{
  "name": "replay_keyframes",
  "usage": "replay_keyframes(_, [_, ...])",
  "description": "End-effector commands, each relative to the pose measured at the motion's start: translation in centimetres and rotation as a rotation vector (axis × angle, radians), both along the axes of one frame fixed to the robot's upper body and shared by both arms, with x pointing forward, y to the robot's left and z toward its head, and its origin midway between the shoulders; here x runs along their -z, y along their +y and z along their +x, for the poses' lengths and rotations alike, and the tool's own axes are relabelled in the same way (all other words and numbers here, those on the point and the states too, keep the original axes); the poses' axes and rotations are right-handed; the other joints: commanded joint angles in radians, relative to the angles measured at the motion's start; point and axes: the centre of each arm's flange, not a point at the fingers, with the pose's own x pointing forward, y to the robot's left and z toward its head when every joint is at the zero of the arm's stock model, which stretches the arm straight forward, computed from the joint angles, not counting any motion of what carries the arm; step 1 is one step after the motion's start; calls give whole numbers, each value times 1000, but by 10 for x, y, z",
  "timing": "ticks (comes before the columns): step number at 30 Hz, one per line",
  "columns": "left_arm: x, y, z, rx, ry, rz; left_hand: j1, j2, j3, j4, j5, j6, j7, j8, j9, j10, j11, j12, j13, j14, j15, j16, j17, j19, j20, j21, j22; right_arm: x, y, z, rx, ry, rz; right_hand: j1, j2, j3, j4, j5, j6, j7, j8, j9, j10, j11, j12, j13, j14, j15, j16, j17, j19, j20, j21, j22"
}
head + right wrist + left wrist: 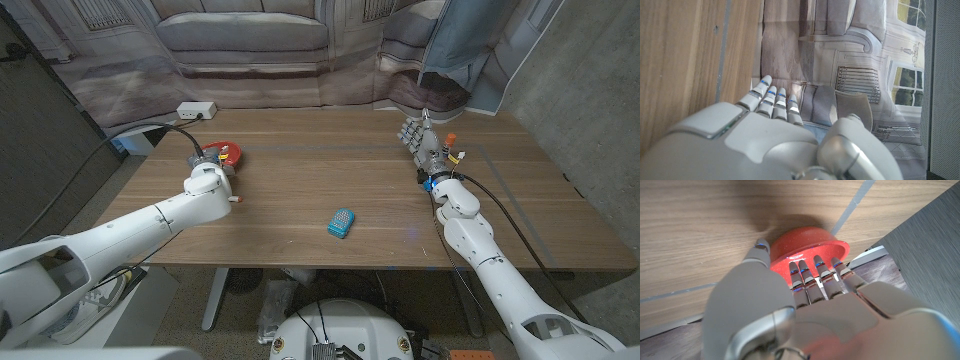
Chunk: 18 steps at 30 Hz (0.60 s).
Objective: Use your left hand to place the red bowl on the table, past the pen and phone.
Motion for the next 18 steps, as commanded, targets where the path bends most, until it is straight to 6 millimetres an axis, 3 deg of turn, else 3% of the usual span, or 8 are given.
replay_keyframes(1, [-8, 1, -12, -4, -39, 2, -11, 4, -6, 3, 9, 3, -1, -5, 4, -4, -3, 11, -2, -1, -24, 7, 2, -5, 6, 3, 2, 1, 0, 0, -3, 5, 7, 9, 0, -9, 0, -1, 3, -1, 2, 3, 5, -4, -4, 3, 10, 5, -6, 5, 8, -2, -3, 4])
replay_keyframes(18, [-33, 1, -33, 4, -128, 42, -27, 3, -15, 11, 16, 11, -7, -4, 5, -7, -5, 16, -8, 0, -27, 13, 2, -9, 10, 6, 1, 6, 1, -1, -7, 3, 19, 10, 1, -11, 0, -1, 2, 0, 2, 3, 6, -2, -4, 3, 9, 4, -6, 5, 9, -2, -3, 4])
